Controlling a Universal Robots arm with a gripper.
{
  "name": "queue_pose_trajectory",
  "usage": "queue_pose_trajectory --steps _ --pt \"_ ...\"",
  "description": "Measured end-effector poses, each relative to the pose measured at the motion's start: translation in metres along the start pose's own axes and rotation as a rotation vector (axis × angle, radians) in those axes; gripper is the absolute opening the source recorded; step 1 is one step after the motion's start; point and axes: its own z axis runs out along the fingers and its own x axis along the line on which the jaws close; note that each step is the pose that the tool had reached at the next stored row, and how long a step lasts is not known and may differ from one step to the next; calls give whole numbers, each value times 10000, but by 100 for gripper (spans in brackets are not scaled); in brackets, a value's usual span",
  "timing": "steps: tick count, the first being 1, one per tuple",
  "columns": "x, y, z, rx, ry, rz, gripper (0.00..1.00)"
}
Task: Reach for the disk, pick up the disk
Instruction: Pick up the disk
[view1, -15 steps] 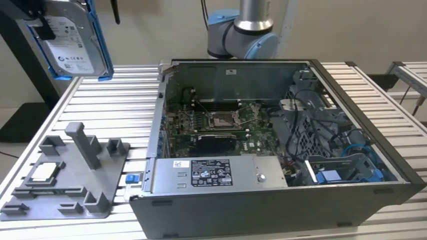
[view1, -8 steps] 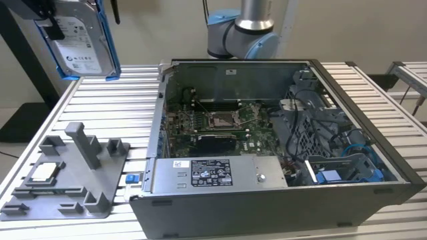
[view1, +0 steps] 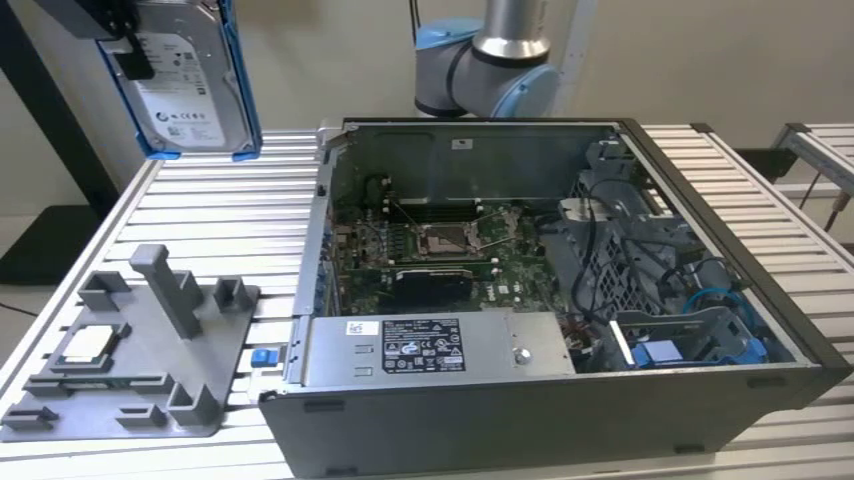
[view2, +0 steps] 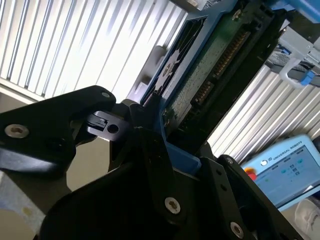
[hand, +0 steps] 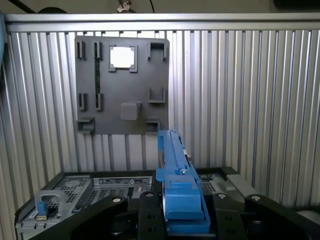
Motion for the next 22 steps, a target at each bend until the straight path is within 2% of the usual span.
queue_pose_trajectory --steps 22 --pt "-19 -451 37 -6 0 1 0"
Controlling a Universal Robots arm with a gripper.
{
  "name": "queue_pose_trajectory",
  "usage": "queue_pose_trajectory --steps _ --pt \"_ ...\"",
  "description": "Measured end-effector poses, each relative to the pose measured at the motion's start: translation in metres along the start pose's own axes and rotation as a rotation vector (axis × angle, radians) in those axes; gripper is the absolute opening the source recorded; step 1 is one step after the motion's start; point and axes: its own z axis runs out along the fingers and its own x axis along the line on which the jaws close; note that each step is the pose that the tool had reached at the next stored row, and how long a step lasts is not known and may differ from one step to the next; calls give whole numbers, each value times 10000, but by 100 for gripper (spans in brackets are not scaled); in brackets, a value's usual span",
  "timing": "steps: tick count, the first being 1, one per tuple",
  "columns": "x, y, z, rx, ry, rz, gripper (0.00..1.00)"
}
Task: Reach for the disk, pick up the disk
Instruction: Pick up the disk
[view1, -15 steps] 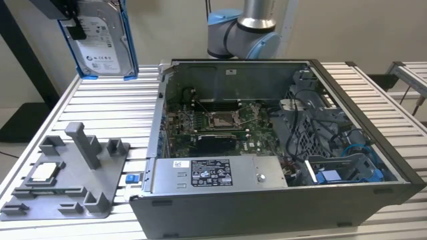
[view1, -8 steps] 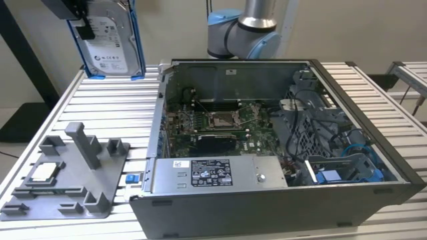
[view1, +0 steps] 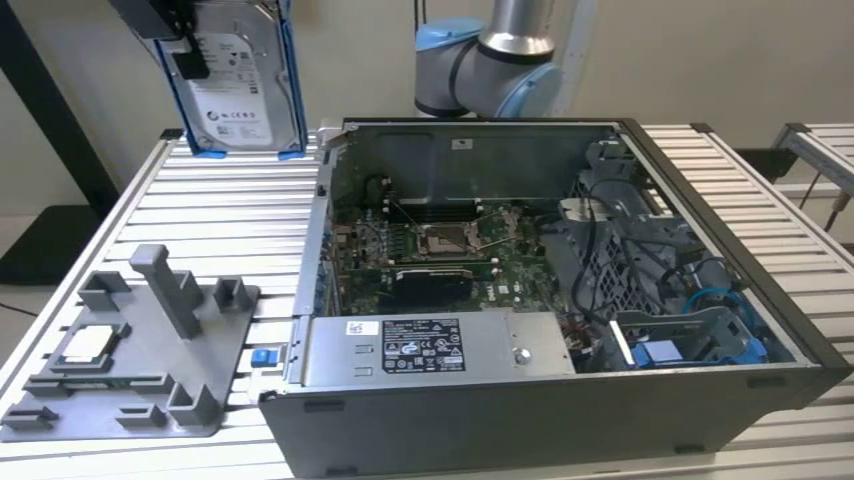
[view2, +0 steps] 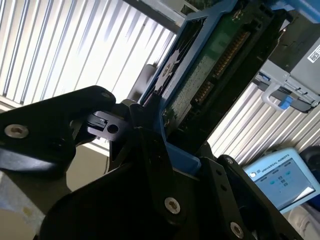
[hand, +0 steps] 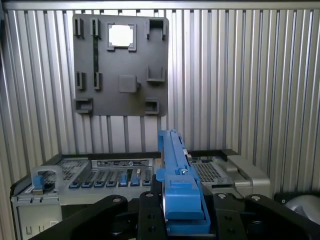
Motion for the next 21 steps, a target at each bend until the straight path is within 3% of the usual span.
queue_pose_trajectory --steps 21 --pt "-24 -553 45 -20 1 2 0"
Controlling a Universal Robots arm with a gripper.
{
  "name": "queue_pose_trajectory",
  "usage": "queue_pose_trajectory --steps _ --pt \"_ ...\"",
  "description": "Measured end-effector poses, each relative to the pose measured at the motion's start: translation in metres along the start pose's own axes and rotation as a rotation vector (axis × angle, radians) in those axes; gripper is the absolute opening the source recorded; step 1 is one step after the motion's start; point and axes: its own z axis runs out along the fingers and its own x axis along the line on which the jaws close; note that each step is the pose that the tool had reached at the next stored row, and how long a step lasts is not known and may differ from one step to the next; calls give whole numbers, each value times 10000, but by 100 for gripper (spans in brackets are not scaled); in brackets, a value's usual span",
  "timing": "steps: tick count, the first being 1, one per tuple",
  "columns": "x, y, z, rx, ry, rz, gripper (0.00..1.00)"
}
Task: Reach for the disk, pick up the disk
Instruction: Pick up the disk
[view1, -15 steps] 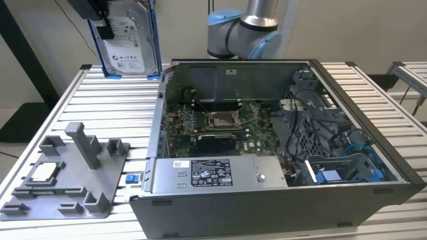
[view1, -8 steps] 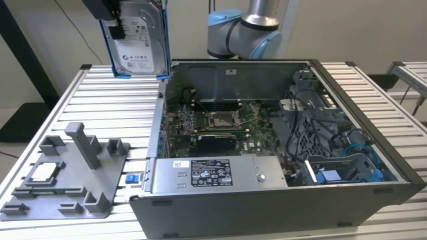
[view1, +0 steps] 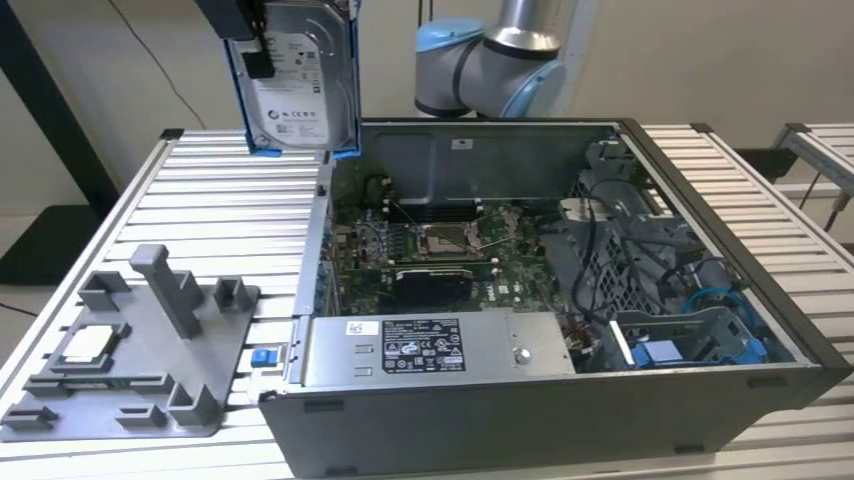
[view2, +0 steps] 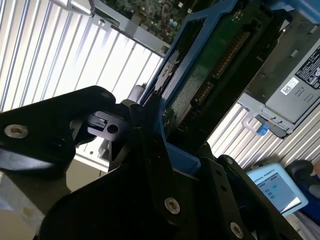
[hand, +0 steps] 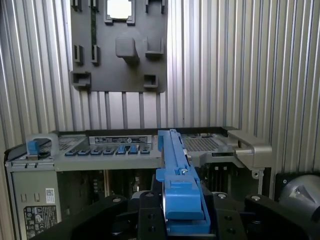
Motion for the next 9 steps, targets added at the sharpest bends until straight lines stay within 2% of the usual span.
queue_pose_trajectory --steps 9 --pt "-9 -226 18 -7 0 -1 0"
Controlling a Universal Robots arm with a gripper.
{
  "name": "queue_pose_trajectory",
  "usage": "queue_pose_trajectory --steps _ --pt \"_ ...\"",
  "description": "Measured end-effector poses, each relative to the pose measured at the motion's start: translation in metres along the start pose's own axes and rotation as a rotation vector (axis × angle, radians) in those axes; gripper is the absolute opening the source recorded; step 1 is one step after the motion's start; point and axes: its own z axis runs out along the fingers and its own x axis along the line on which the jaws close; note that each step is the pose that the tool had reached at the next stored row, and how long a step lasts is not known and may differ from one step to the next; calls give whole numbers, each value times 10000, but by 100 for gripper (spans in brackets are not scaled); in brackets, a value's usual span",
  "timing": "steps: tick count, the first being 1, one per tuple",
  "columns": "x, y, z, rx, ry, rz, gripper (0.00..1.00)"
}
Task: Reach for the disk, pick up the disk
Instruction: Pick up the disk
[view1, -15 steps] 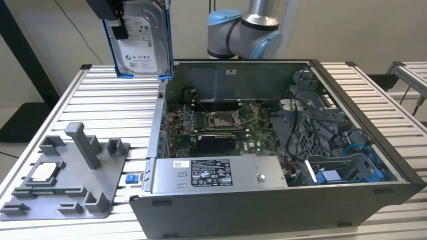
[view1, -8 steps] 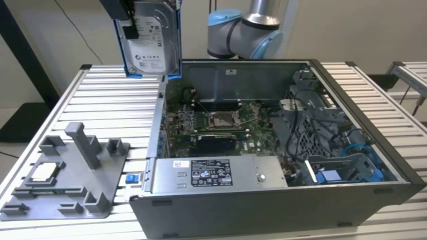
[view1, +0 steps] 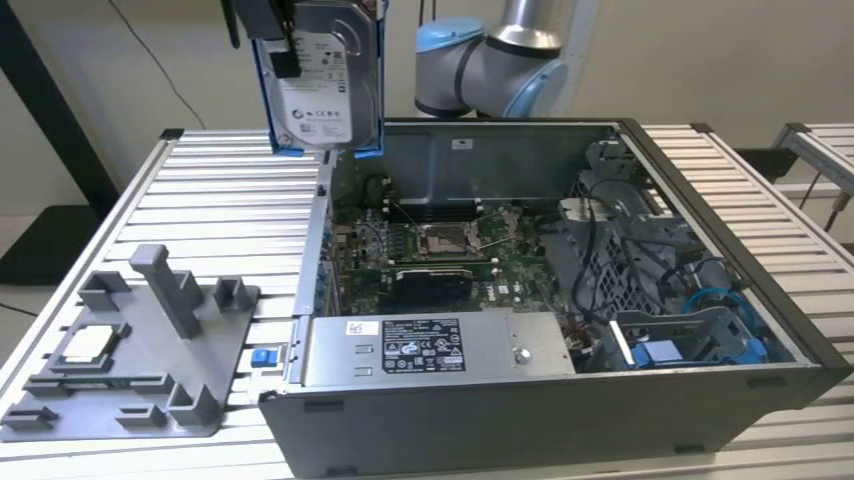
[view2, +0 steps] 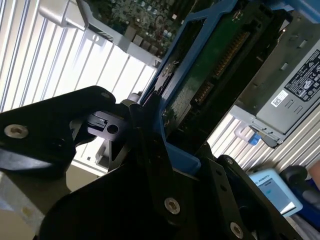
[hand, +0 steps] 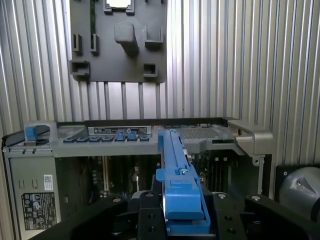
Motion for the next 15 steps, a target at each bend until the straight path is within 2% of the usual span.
queue_pose_trajectory --steps 15 --pt "-16 -374 30 -14 1 1 0"
